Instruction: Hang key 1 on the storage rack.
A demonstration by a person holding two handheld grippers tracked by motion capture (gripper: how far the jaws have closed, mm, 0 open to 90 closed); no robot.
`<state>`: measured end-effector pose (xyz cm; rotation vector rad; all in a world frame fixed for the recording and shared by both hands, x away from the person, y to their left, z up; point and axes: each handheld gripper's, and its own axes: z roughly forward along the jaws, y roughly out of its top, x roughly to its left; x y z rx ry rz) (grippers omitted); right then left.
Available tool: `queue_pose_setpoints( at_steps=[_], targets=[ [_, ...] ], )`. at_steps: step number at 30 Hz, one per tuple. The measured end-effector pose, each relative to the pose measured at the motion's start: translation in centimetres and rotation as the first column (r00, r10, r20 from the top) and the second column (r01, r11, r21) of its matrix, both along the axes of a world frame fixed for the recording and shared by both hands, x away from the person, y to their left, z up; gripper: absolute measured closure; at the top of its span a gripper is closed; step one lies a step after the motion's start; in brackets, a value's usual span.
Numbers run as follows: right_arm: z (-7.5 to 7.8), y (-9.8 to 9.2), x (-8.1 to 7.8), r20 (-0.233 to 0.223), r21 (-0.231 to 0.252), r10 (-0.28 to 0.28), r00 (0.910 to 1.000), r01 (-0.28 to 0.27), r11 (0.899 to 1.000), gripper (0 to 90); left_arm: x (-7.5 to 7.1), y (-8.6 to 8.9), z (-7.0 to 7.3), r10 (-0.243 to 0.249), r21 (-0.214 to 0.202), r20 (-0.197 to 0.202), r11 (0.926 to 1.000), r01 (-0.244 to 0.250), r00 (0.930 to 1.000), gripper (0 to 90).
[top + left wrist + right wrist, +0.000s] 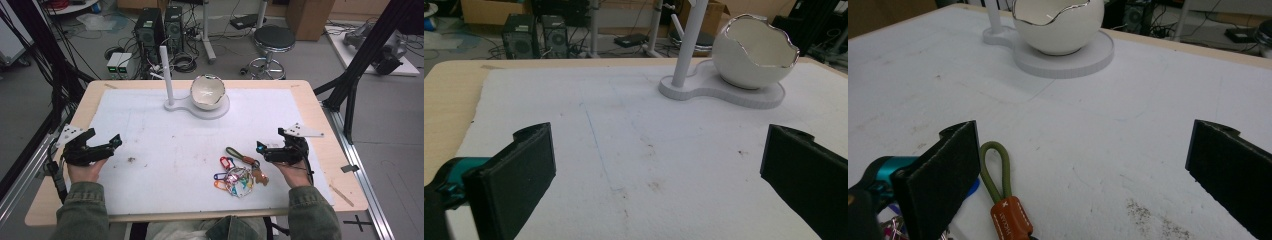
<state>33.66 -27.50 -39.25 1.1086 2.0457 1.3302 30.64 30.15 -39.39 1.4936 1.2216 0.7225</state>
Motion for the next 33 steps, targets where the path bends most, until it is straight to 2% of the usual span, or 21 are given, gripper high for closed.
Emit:
queue_pose_setpoints(
  at_steps=[3, 8, 11, 14, 19, 31, 33],
  targets=[
    [-0.2, 0.3, 0.1, -0.008, -0.014, 0.008, 0.9999, -0.008, 1.000, 0.4, 0.0, 0.0, 0.0, -0.001, 0.002, -0.003, 1.0000, 0.001, 1.0000, 1.7],
    [-0.5, 0.8, 0.3, -0.039, -0.025, 0.033, 0.9987, -0.034, 0.999, 0.4, 0.1, 0.0, -0.1, -0.007, 0.006, -0.008, 1.0000, 0.007, 0.9999, 1.7],
    [-0.9, 1.2, 0.5, -0.073, -0.033, 0.051, 0.9960, -0.054, 0.998, 0.4, 0.1, -0.1, -0.1, -0.005, 0.005, -0.009, 1.0000, 0.005, 1.0000, 1.7],
    [-1.0, 1.4, 0.6, -0.082, -0.041, 0.060, 0.9949, -0.063, 0.997, 0.4, 0.1, -0.1, -0.1, -0.005, 0.006, -0.009, 1.0000, 0.005, 0.9999, 1.7],
    [-1.3, 1.6, 0.9, -0.117, -0.041, 0.072, 0.9905, -0.077, 0.996, 0.5, 0.1, -0.1, -0.1, -0.004, 0.013, -0.011, 0.9999, 0.004, 0.9999, 1.7],
    [-2.1, 2.2, 1.4, -0.188, -0.076, 0.098, 0.9772, -0.114, 0.991, 0.4, 0.1, -0.1, -0.1, -0.002, 0.012, -0.009, 0.9999, 0.002, 1.0000, 1.7],
    [-2.2, 2.3, 1.5, -0.189, -0.083, 0.102, 0.9767, -0.119, 0.989, 0.4, 0.1, -0.1, -0.1, -0.005, 0.015, -0.009, 0.9999, 0.005, 1.0000, 1.7]
  ],
)
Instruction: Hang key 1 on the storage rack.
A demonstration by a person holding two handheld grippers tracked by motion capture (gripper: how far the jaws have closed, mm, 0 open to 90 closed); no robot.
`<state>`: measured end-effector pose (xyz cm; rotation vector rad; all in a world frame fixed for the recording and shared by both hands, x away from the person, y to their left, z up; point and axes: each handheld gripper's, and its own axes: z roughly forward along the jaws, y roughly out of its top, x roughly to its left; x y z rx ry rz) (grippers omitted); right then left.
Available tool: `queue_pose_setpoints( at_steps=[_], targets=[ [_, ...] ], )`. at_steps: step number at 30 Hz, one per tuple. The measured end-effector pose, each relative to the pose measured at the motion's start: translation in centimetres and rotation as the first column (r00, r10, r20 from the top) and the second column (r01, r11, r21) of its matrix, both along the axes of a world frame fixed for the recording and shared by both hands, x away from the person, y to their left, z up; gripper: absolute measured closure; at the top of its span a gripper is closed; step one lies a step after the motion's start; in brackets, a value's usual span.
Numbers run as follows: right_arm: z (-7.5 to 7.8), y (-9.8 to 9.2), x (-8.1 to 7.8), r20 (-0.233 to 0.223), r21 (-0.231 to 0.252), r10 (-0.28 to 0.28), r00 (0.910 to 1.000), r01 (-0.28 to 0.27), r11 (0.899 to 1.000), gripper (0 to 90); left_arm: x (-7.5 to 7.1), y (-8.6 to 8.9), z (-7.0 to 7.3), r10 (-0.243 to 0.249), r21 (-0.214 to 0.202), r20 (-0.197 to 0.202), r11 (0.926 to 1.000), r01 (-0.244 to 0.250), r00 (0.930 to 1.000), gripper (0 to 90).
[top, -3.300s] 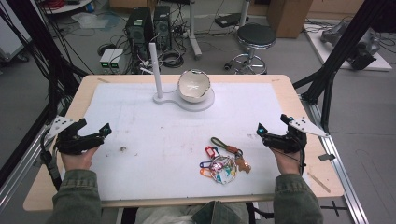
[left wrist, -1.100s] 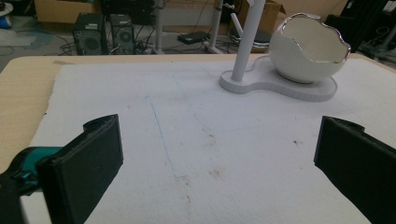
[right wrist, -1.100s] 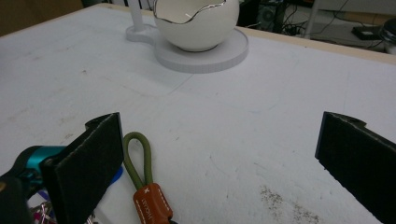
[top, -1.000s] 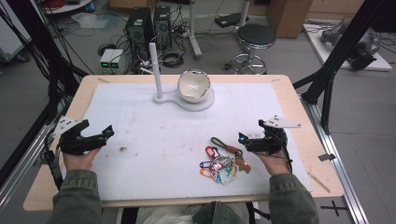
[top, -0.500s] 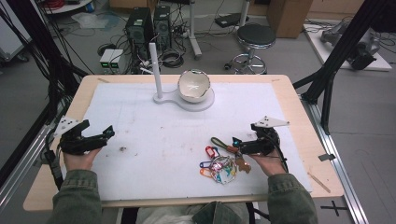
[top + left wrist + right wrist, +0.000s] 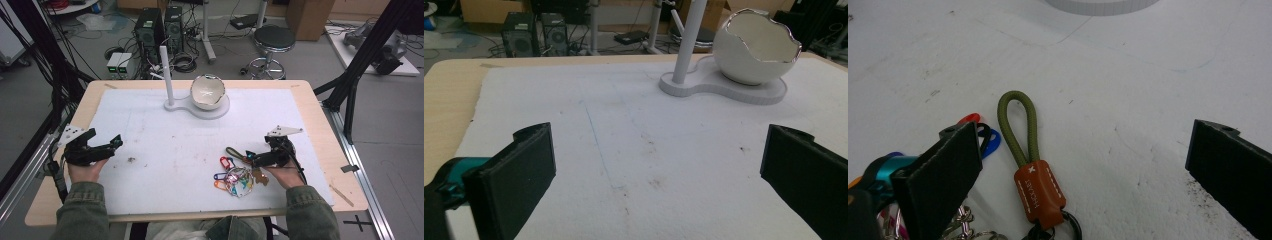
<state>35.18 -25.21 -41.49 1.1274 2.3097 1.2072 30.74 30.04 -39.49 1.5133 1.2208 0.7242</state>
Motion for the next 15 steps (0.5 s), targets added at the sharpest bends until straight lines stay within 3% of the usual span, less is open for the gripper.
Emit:
queue_pose_setpoints(
  at_steps=[15],
  targets=[
    [-0.74, 0.30, 0.58, -0.071, -0.037, 0.019, 0.9973, -0.022, 0.999, 0.5, 0.03, -0.02, -0.01, -0.007, -0.008, -0.001, 0.9999, 0.007, 1.0000, 1.7]
  ],
)
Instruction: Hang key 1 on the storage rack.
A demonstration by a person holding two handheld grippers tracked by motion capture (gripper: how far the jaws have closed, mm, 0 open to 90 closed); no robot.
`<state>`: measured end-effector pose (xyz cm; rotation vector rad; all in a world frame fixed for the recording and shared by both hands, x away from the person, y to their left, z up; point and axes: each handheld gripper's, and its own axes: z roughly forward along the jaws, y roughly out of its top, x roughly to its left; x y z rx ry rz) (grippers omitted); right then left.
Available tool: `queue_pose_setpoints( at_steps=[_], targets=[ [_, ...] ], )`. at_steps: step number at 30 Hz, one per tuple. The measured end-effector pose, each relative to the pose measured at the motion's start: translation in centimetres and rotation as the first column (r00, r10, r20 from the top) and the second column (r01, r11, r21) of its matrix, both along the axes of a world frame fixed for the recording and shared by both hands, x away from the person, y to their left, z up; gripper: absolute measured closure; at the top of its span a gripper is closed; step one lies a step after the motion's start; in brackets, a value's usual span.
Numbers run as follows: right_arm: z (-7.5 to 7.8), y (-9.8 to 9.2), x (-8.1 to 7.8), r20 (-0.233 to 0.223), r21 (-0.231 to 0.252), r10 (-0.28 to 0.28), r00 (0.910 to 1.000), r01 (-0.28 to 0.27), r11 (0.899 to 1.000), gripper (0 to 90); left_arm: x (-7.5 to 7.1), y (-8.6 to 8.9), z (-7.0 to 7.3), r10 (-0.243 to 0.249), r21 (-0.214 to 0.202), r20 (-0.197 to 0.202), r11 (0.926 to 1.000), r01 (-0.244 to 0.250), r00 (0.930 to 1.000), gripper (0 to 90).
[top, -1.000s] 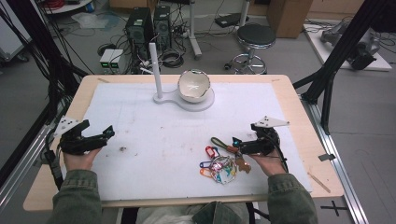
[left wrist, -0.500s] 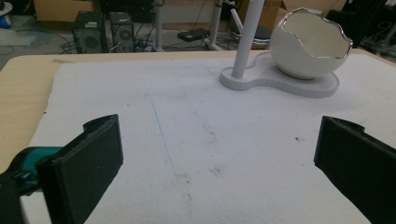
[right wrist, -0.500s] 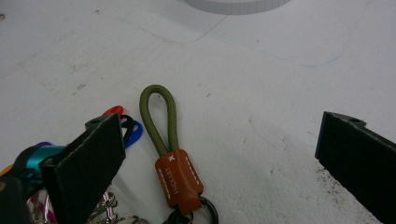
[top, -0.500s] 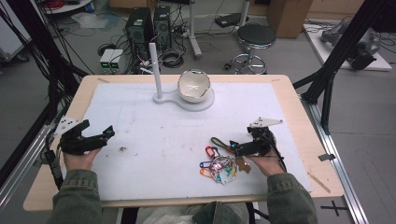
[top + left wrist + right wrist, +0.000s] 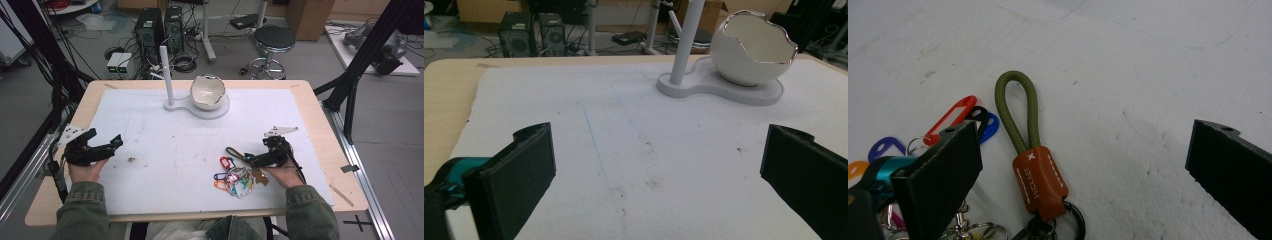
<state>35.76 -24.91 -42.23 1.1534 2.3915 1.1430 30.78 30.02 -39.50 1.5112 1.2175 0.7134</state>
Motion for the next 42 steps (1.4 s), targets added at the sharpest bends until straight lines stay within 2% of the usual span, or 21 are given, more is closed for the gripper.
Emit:
queue_pose_setpoints(
  at_steps=[2, 5, 7, 9, 10, 11, 14, 18, 23, 27, 31, 34, 42],
  targets=[
    [-0.1, 0.1, 0.1, 0.000, -0.017, 0.003, 1.0000, -0.003, 1.000, 0.6, 0.0, 0.0, 0.0, -0.002, 0.001, -0.001, 1.0000, 0.002, 1.0000, 1.7],
    [-0.4, 0.4, 0.1, -0.003, -0.063, 0.007, 1.0000, -0.007, 0.998, 5.7, 0.0, 0.0, 0.0, -0.003, 0.003, -0.002, 1.0000, 0.003, 1.0000, 1.7],
    [-0.5, 0.5, 0.2, -0.005, -0.073, 0.016, 0.9999, -0.016, 0.997, 7.6, 0.0, 0.0, -0.1, -0.004, 0.002, -0.005, 1.0000, 0.004, 1.0000, 1.7],
    [-0.6, 0.6, 0.2, -0.015, -0.090, 0.020, 0.9997, -0.021, 0.996, 15.5, 0.1, -0.1, -0.1, -0.002, 0.001, -0.006, 1.0000, 0.002, 1.0000, 1.7],
    [-0.6, 0.6, 0.2, -0.016, -0.094, 0.025, 0.9996, -0.026, 0.995, 16.4, 0.1, -0.1, -0.1, -0.002, 0.001, -0.006, 1.0000, 0.002, 1.0000, 1.7],
    [-0.7, 0.6, 0.2, -0.013, -0.099, 0.030, 0.9995, -0.031, 0.995, 25.3, 0.1, -0.1, -0.1, -0.002, 0.002, -0.006, 1.0000, 0.002, 1.0000, 1.7],
    [-0.7, 0.6, 0.2, -0.026, -0.098, 0.038, 0.9989, -0.040, 0.994, 29.1, 0.1, -0.1, -0.1, -0.002, 0.002, -0.005, 1.0000, 0.002, 1.0000, 1.7],
    [-0.8, 0.8, 0.2, -0.041, -0.096, 0.076, 0.9962, -0.080, 0.992, 37.5, 0.1, 0.0, -0.1, -0.002, 0.002, -0.006, 1.0000, 0.002, 1.0000, 1.7],
    [-0.8, 0.8, 0.1, -0.047, -0.089, 0.088, 0.9950, -0.092, 0.992, 42.7, 0.1, 0.0, -0.1, -0.001, 0.002, -0.006, 1.0000, 0.001, 1.0000, 1.7],
    [-0.9, 1.0, 0.1, -0.066, -0.084, 0.131, 0.9892, -0.137, 0.987, 49.1, 0.1, 0.0, -0.1, -0.001, 0.002, -0.007, 1.0000, 0.001, 1.0000, 1.7],
    [-1.0, 1.4, -0.1, -0.086, -0.091, 0.154, 0.9842, -0.162, 0.983, 68.6, 0.1, 0.0, -0.1, -0.001, 0.002, -0.006, 1.0000, 0.001, 1.0000, 1.7],
    [-0.9, 1.4, -0.2, -0.090, -0.092, 0.169, 0.9815, -0.177, 0.980, 74.2, 0.1, 0.0, -0.1, -0.002, 0.005, -0.006, 1.0000, 0.002, 1.0000, 1.7],
    [-0.8, 0.9, 0.0, -0.107, -0.068, 0.156, 0.9819, -0.164, 0.984, 76.3, 0.1, 0.0, -0.1, 0.000, 0.002, -0.005, 1.0000, 0.000, 1.0000, 1.7]
  ],
)
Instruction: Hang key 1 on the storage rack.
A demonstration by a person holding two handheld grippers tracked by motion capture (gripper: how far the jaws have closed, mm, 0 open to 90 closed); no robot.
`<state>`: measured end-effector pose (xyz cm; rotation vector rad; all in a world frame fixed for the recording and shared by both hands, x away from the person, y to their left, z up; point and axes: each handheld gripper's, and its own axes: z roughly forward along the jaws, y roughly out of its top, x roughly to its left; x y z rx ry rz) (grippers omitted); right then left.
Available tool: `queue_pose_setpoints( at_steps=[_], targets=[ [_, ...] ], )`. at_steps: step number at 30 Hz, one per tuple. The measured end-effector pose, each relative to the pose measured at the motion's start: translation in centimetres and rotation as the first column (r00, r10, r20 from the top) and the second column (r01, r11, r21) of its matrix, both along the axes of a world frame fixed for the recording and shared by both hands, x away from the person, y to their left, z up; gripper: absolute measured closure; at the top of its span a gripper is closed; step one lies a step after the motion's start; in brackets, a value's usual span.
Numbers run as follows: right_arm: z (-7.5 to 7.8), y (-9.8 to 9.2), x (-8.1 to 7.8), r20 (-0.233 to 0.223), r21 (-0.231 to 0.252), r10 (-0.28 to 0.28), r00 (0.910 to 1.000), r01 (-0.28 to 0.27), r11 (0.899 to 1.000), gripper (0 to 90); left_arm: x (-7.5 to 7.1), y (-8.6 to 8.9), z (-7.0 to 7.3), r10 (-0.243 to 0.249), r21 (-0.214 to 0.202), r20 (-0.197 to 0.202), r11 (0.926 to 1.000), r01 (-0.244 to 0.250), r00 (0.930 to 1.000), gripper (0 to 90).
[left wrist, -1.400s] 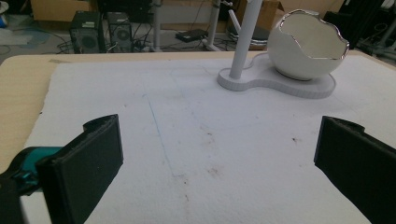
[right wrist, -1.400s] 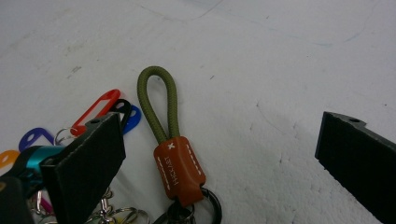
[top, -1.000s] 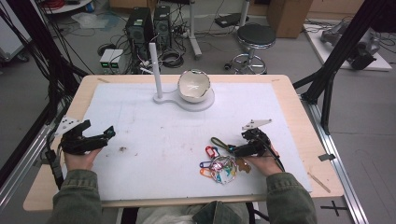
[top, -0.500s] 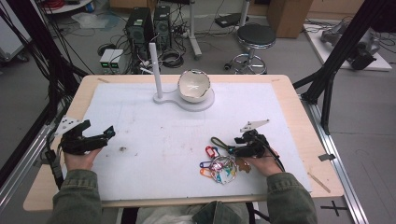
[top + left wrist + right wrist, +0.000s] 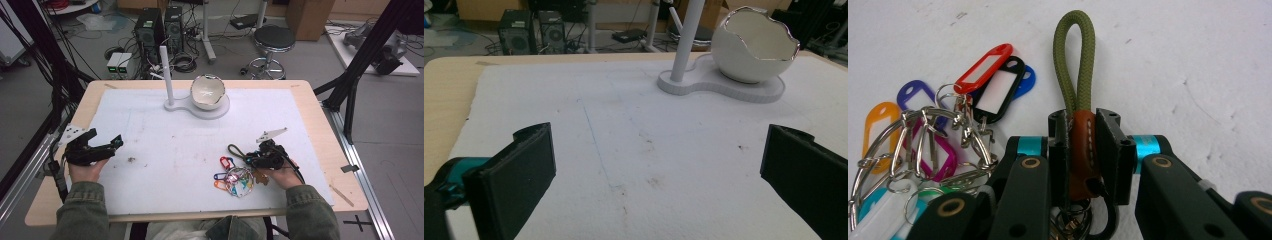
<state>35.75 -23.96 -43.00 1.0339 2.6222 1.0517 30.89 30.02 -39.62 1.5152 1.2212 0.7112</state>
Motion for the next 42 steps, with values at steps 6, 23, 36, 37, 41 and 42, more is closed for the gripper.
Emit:
queue_pose_setpoints(
  at_steps=[6, 23, 36, 37, 41, 42],
  targets=[
    [0.2, -0.3, 0.0, 0.002, 0.023, -0.023, 0.9997, 0.023, 0.999, 76.5, 0.0, 0.0, 0.0, -0.002, 0.003, -0.001, 1.0000, 0.002, 1.0000, 1.7],
    [2.4, -1.6, -0.3, 0.016, 0.119, -0.086, 0.9962, 0.083, 0.989, 76.7, 0.0, 0.1, -0.1, 0.001, 0.017, -0.003, 0.9999, -0.001, 1.0000, 1.7],
    [4.6, -2.1, -0.5, 0.027, 0.171, -0.098, 0.9948, 0.092, 0.981, 76.7, 0.1, -0.1, -0.2, 0.001, 0.020, -0.004, 0.9998, -0.001, 1.0000, 1.7],
    [4.6, -2.1, -0.5, 0.027, 0.171, -0.098, 0.9948, 0.092, 0.981, 76.7, 0.1, -0.1, -0.2, 0.001, 0.019, -0.004, 0.9998, 0.000, 1.0000, 1.7],
    [5.5, -2.0, -0.2, 0.032, 0.171, -0.100, 0.9944, 0.094, 0.981, 76.7, 0.1, -0.2, -0.2, -0.005, 0.022, -0.004, 0.9998, 0.005, 1.0000, 1.7],
    [5.5, -2.0, -0.2, 0.032, 0.171, -0.100, 0.9944, 0.094, 0.981, 76.7, 0.1, -0.2, -0.2, -0.003, 0.021, -0.004, 0.9998, 0.003, 1.0000, 1.7]
  ],
)
